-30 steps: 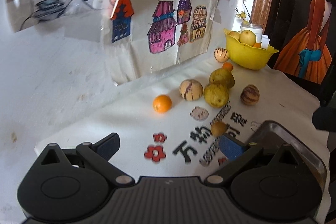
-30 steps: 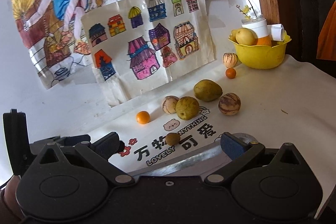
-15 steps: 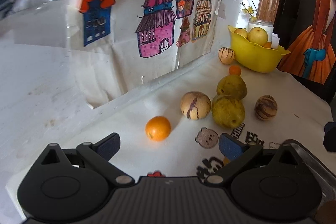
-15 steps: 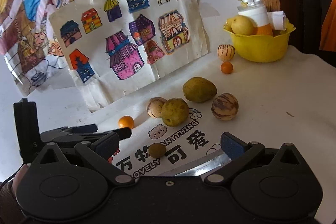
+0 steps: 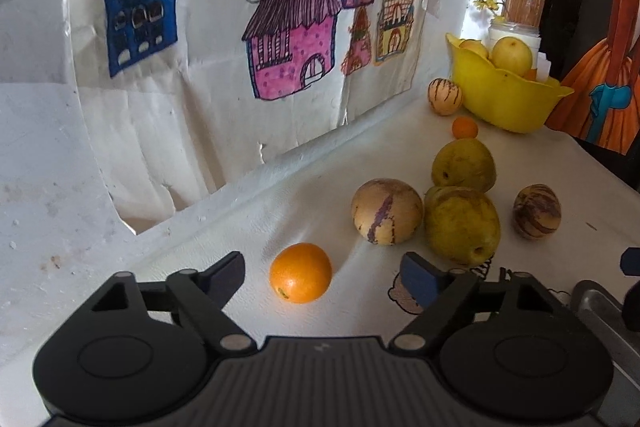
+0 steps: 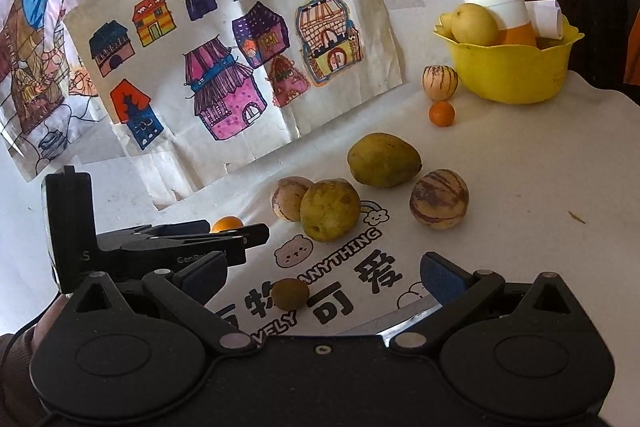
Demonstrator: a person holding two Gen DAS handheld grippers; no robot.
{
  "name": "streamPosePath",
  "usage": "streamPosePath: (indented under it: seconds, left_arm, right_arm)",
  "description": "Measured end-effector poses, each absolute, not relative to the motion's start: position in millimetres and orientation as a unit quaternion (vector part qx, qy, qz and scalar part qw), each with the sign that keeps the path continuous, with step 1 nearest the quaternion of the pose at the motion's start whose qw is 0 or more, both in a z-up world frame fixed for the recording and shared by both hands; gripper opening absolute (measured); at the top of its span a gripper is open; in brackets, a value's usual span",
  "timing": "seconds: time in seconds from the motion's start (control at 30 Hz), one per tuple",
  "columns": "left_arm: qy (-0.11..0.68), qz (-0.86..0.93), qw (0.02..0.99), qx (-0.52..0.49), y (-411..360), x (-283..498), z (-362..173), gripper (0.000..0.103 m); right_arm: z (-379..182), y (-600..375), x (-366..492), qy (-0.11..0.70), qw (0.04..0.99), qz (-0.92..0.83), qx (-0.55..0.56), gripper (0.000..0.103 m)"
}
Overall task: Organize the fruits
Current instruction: 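Reach and grasp the mandarin orange with the left tool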
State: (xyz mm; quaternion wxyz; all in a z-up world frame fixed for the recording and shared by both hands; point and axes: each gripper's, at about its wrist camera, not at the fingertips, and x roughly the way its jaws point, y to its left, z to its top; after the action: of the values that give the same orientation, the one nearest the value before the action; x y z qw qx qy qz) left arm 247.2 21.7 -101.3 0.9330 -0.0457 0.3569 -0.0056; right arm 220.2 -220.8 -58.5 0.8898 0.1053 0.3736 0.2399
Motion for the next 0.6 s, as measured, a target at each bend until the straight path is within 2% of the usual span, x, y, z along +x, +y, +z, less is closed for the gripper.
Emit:
streamPosePath:
  seconds: [0.13,0.17,0.3,0.37,0.6]
  left_arm:
    - [0.362,-0.007,0.931,-0.043,20.5,252.0,-105.9,0.073]
    - [0.364,-0.007,0.93,-0.044,20.7,253.2,-106.6,0.067]
    - [0.363,0.0,0.931,-0.046,23.0,257.0,-106.8,0.052]
    - [0.364,0.003,0.931,-0.044,23.7,258.1,-107.8,0.036]
    - [0.359,0.01,0.932,-0.047,29.6,256.3,-108.0,0.035]
  right_arm:
    - [-57.8,-220.2,223.0,0.373,0.89,0.242,0.104,0.103]
    - [-57.6,-219.5,224.0,0.373,0.89,0.242,0.103,0.103]
    - [-56.9,-212.6,230.6,0.375,0.889,0.247,0.091,0.103]
    - [-57.3,-206.3,235.0,0.377,0.887,0.253,0.083,0.103]
    - [-60.4,-180.3,261.3,0.381,0.883,0.27,0.052,0.103]
